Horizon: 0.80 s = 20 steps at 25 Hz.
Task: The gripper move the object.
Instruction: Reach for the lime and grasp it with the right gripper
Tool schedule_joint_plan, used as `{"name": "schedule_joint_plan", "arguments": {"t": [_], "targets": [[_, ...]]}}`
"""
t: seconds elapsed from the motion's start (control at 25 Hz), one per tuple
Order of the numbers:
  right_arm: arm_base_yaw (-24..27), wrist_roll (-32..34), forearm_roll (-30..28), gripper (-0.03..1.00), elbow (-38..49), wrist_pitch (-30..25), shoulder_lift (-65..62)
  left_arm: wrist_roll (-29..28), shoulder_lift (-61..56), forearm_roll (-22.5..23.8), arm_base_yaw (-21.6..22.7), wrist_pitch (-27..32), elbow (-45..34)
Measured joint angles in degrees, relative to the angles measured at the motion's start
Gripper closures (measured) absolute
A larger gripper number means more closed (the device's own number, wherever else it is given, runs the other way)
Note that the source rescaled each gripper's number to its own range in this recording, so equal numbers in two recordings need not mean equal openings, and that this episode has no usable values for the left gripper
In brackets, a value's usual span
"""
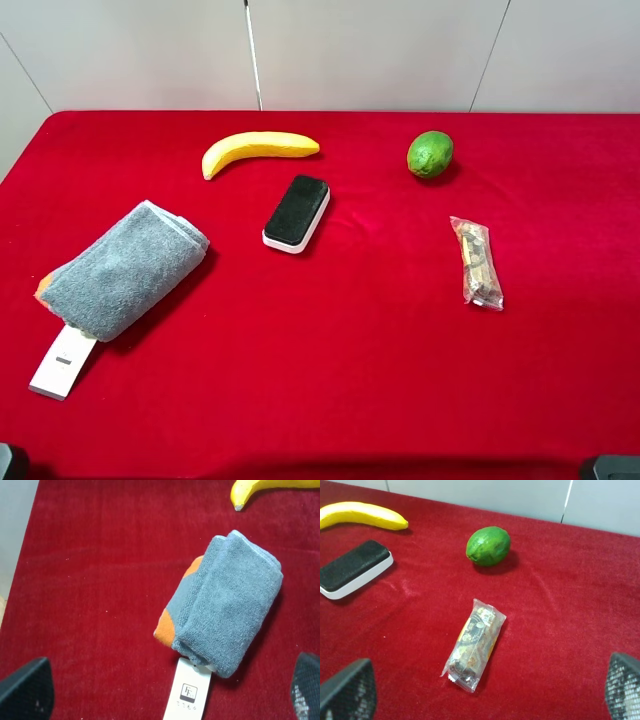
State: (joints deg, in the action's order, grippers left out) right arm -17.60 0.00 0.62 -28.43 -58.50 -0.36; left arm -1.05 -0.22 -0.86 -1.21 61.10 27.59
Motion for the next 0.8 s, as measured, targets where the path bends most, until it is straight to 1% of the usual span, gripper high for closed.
{"name": "schedule_joint_plan", "arguments": {"t": [0.8], "targets": [[0.0,0.0,0.0,-0.03,0.0,0.1,0.0,0.0,0.0,0.0,0.0,0.0,0.0]]}}
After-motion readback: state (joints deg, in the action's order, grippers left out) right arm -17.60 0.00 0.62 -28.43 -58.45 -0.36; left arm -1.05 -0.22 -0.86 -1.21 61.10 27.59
